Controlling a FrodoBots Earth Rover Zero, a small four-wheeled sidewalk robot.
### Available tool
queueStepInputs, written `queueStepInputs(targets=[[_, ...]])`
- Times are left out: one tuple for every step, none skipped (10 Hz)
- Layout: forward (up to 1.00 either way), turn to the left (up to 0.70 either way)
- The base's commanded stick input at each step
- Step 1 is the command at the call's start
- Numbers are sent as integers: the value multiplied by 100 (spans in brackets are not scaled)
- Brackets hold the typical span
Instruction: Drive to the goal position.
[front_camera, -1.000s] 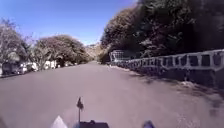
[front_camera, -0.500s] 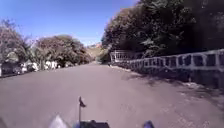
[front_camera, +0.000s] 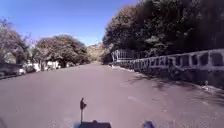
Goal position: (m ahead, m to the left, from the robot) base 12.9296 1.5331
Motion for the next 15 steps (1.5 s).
queueStepInputs(targets=[[50,0],[50,0],[50,0],[50,0],[50,0],[50,0],[50,0],[50,0],[50,0],[50,0],[50,0],[50,0],[50,0],[50,0],[50,0]])
